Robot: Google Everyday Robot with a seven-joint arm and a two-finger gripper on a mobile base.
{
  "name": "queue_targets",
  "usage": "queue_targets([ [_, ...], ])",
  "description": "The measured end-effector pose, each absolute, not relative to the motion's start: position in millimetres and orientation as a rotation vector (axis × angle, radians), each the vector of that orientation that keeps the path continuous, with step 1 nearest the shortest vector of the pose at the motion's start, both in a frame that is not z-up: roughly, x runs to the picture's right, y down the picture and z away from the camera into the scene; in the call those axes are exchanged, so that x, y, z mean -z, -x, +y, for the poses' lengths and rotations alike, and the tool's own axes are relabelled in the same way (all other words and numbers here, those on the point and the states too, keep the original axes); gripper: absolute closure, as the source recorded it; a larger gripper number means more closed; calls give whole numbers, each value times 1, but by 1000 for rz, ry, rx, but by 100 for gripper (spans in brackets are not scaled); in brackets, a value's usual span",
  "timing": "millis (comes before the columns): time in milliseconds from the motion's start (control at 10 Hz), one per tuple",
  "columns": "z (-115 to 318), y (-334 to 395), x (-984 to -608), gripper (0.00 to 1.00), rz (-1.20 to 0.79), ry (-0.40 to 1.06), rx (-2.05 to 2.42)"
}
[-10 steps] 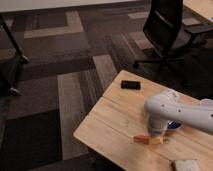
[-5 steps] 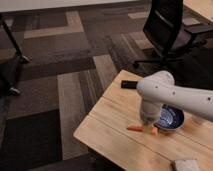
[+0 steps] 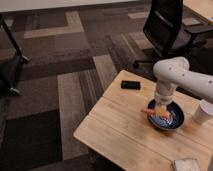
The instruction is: Place the pepper in the ceramic bowl
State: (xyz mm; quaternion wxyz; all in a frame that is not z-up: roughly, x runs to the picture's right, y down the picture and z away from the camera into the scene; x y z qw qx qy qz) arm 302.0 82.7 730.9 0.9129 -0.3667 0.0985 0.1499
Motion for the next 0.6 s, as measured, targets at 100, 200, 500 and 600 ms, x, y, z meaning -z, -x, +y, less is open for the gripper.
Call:
queue_targets([
  [100, 81, -303, -731, 100, 205, 754, -311],
  [200, 81, -302, -732, 100, 205, 753, -309],
  [500, 82, -304, -733, 100, 209, 755, -309],
  [600, 88, -323, -739, 100, 242, 754, -300],
])
